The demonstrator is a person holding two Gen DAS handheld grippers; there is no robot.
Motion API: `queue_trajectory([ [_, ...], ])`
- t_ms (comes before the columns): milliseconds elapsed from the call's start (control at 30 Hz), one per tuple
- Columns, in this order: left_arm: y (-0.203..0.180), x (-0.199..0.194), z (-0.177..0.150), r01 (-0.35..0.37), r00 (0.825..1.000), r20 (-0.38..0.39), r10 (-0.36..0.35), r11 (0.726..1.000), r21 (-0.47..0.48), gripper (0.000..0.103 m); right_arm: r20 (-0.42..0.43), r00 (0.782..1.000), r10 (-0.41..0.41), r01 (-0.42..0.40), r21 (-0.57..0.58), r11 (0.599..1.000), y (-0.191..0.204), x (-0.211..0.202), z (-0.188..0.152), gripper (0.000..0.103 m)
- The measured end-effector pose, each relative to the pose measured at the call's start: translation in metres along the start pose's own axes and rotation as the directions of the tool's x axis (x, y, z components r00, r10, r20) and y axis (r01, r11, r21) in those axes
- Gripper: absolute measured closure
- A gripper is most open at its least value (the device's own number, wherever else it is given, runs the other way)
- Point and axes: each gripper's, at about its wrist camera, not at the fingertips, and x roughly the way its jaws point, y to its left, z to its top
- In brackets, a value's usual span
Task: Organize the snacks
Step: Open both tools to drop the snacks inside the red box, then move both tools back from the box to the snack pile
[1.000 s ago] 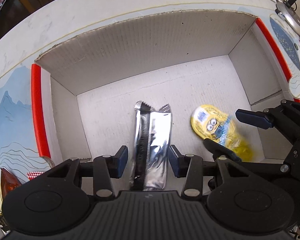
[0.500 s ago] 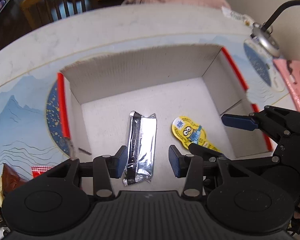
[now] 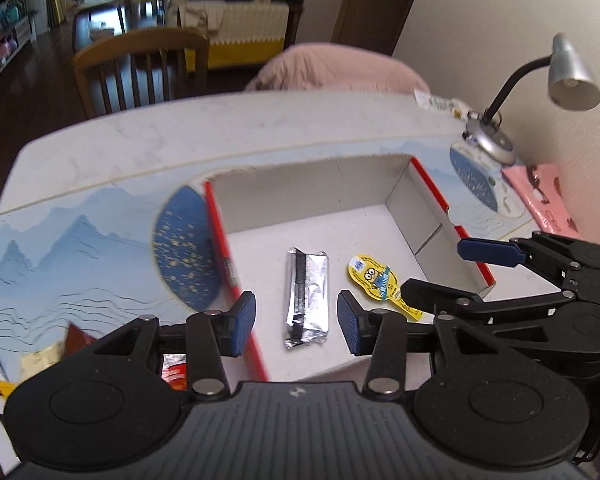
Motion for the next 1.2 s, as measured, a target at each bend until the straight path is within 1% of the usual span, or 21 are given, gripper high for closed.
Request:
queue_trajectory([
  [67, 0.009, -0.015, -0.009, 0.002, 0.999, 0.032, -0.002, 1.000, 0.004, 0.057, 0.029, 1.000, 0.013, -0.013, 0.008, 1.000, 0.014, -0.009, -0.004, 0.027],
  [133, 0.020, -0.030, -0.019, 0.007, 0.998, 0.068, -0.008, 1.000, 0.006, 0.053, 0.057, 0.998, 0.029, -0.029, 0.008, 1.000, 0.030, -0.016, -0.008, 0.025],
  [200, 0.031, -0.044, -0.029, 0.011, 0.996, 0.093, -0.011, 1.000, 0.006, 0.052, 0.079, 0.996, 0.041, -0.041, 0.003, 0.999, 0.048, -0.021, -0.012, 0.021],
  [333, 0.055, -0.066, -0.049, 0.004, 0.992, 0.127, -0.004, 1.000, -0.001, 0.052, 0.113, 0.992, 0.061, -0.059, -0.019, 0.998, 0.080, -0.027, -0.019, 0.017],
  [367, 0.061, -0.071, -0.054, -0.001, 0.991, 0.134, 0.002, 1.000, -0.002, 0.051, 0.119, 0.991, 0.064, -0.061, -0.024, 0.998, 0.088, -0.027, -0.021, 0.017],
  [400, 0.068, -0.076, -0.060, -0.008, 0.990, 0.144, 0.009, 1.000, -0.006, 0.045, 0.125, 0.990, 0.065, -0.062, -0.029, 0.998, 0.096, -0.027, -0.023, 0.017],
  [467, 0.081, -0.086, -0.071, -0.019, 0.986, 0.167, 0.021, 1.000, -0.015, 0.039, 0.130, 0.989, 0.069, -0.065, -0.035, 0.997, 0.111, -0.025, -0.027, 0.016],
  [500, 0.087, -0.091, -0.076, -0.023, 0.984, 0.176, 0.026, 1.000, -0.019, 0.039, 0.131, 0.989, 0.072, -0.068, -0.035, 0.997, 0.117, -0.023, -0.029, 0.016],
  [567, 0.101, -0.099, -0.086, -0.032, 0.982, 0.184, 0.037, 0.999, -0.031, 0.039, 0.140, 0.988, 0.072, -0.067, -0.037, 0.997, 0.130, -0.021, -0.034, 0.015],
  [633, 0.113, -0.105, -0.096, -0.041, 0.981, 0.187, 0.049, 0.998, -0.047, 0.039, 0.151, 0.986, 0.068, -0.061, -0.049, 0.997, 0.141, -0.017, -0.038, 0.006],
  [667, 0.120, -0.108, -0.101, -0.039, 0.981, 0.187, 0.049, 0.998, -0.058, 0.038, 0.164, 0.984, 0.064, -0.056, -0.056, 0.997, 0.147, -0.017, -0.041, 0.006],
  [767, 0.138, -0.118, -0.115, -0.051, 0.977, 0.204, 0.064, 0.996, -0.072, 0.029, 0.183, 0.982, 0.049, -0.032, -0.092, 0.995, 0.164, -0.014, -0.048, 0.002],
  [800, 0.144, -0.121, -0.120, -0.057, 0.975, 0.212, 0.072, 0.996, -0.074, 0.028, 0.188, 0.982, 0.036, -0.018, -0.099, 0.995, 0.169, -0.011, -0.050, 0.000],
  [933, 0.170, -0.128, -0.138, -0.078, 0.970, 0.224, 0.099, 0.992, -0.101, 0.026, 0.195, 0.981, 0.022, -0.002, -0.102, 0.995, 0.188, -0.007, -0.060, 0.000],
  [1000, 0.184, -0.129, -0.146, -0.084, 0.968, 0.225, 0.110, 0.989, -0.123, 0.019, 0.190, 0.982, 0.025, -0.008, -0.086, 0.996, 0.192, -0.002, -0.062, 0.000],
  [1067, 0.198, -0.128, -0.155, -0.093, 0.970, 0.210, 0.125, 0.984, -0.155, 0.019, 0.174, 0.984, 0.030, -0.018, -0.068, 0.997, 0.196, 0.004, -0.065, 0.000],
  [1200, 0.220, -0.118, -0.172, -0.123, 0.972, 0.176, 0.156, 0.975, -0.186, 0.019, 0.120, 0.993, 0.003, 0.003, -0.052, 0.999, 0.201, 0.020, -0.078, 0.000],
])
